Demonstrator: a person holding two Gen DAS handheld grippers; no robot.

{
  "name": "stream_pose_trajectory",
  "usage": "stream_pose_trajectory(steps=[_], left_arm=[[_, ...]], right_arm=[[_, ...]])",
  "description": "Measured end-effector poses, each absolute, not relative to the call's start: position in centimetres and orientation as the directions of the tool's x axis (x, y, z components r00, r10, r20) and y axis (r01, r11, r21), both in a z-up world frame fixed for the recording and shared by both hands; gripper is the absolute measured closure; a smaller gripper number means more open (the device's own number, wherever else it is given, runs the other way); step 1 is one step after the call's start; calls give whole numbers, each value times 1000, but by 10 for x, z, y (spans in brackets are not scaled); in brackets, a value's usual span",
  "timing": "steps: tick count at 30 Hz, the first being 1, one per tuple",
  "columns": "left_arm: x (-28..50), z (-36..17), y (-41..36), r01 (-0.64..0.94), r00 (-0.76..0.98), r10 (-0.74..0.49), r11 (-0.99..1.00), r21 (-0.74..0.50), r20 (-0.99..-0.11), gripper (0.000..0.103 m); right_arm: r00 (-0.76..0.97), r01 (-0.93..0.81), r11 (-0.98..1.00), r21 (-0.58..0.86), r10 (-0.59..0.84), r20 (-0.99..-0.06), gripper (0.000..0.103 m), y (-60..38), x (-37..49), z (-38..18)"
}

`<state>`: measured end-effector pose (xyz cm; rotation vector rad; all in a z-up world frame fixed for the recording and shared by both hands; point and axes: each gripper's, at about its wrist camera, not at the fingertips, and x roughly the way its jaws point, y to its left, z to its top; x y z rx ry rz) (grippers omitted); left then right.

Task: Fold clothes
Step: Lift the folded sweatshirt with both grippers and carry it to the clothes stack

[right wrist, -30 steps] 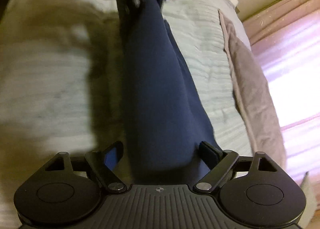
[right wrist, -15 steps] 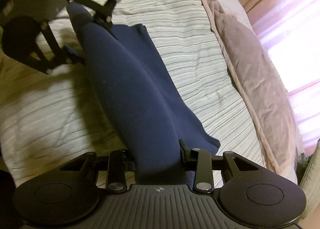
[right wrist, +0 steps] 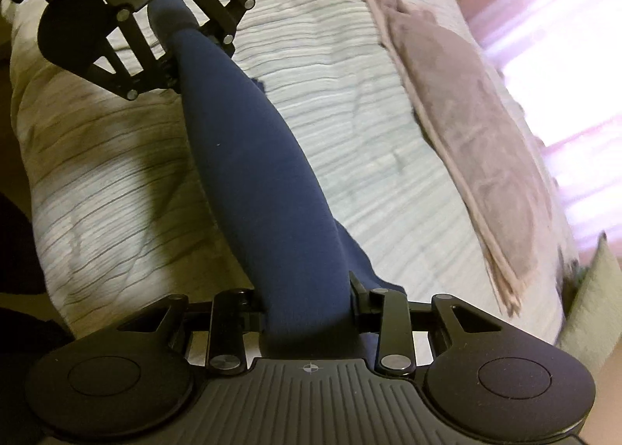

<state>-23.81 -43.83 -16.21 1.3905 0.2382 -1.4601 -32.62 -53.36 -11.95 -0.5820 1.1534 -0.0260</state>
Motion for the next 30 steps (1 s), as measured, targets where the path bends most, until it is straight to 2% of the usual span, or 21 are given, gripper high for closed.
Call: stream_pose_trajectory(steps=[10,16,30], left_arm=[[-253,-108,-471,667,83,-615,-550,502,-784,85],[-287,-88,-494,576,-20,-643,-634,517,-766,85],[-422,-64,-546,473,-55,-666,-674,568,-744,85]], right_arm=[[348,-36,865,-500,-458,-818,69,-540,-376,-73],[302,88,849,-520,-521,-799,69,-545,-424,-56],[322,156,818,-554,-573,-754,69,-595,-558,-31]])
